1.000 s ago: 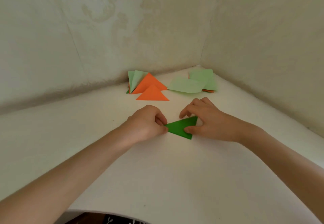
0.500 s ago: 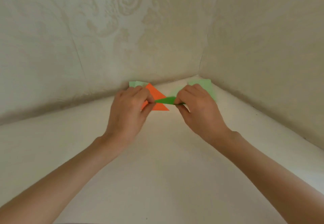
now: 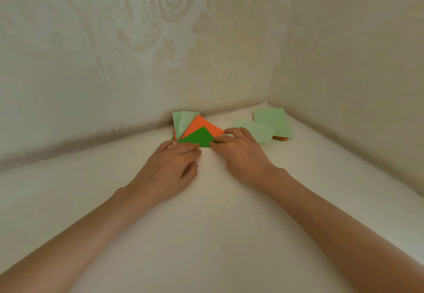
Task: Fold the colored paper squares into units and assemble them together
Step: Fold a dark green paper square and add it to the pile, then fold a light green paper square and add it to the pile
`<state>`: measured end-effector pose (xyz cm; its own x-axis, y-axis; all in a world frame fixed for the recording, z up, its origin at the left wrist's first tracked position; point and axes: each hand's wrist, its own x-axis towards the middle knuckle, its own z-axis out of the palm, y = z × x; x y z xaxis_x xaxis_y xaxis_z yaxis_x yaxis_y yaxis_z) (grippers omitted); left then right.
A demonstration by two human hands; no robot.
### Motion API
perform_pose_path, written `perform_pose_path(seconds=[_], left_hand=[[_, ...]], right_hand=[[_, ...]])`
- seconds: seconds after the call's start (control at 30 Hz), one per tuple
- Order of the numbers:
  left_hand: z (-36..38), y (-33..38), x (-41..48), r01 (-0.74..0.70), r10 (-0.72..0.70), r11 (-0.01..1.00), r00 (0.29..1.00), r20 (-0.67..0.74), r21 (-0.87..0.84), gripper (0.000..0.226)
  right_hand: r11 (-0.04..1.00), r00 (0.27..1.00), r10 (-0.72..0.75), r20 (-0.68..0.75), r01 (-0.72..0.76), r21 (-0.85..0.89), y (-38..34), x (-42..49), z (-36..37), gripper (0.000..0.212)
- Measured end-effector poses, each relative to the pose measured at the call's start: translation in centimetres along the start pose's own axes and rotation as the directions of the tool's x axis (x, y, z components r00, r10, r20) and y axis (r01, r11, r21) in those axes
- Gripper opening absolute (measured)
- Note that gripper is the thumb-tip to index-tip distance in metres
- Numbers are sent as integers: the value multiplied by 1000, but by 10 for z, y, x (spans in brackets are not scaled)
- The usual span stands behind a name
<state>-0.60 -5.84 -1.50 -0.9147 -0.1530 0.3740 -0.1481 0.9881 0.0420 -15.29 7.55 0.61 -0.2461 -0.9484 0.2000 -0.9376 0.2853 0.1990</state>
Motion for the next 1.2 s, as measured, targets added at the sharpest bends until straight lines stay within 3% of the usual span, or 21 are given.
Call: perform_pose_path(seconds=[0.1,0.2,0.3,0.37,0.47,0.53,0.67,0.8,0.97,1.1,1.2], left_hand=[[7,0,5,56,-55,998,997,45,-22,55],[8,-2,10,78,-76,995,997,33,-67,63],[12,-2,11,75,-72,990,997,23,-117,63],[12,-3,12,65,-62,988,998,27,-138,61],[11,-3,12,67,-62,987,997,40,-148,60],[11,-2,11,76,-69,985,996,53,-157,59],[7,0,7,45,-48,988,999,-13,-144,47],[-2,15,2,-57,34,984,990,-137,-171,36],[-6,47,2,-159,120,934,983,-140,-319,36],[-5,51,-7,-95,44,883,992,-121,-459,37],[-7,47,-12,-22,-7,810,999,-48,-585,32]], right_hand=[[991,1000,20,12,-22,130,1,4,8,62],[942,976,173,-131,-124,313,14,3,13,60],[908,935,352,-46,-329,261,36,-6,8,47],[889,917,398,38,-395,229,46,-15,6,51],[880,901,432,35,-430,202,48,-24,4,38],[892,908,419,27,-417,177,49,-27,6,33],[867,929,365,59,-362,344,42,-41,-1,45],[889,981,187,45,-189,418,21,-69,-6,45],[828,994,-4,113,-60,558,8,-93,-20,53],[764,991,-20,132,-70,642,7,-98,-18,52],[834,999,-23,28,3,552,5,-99,-14,53]])
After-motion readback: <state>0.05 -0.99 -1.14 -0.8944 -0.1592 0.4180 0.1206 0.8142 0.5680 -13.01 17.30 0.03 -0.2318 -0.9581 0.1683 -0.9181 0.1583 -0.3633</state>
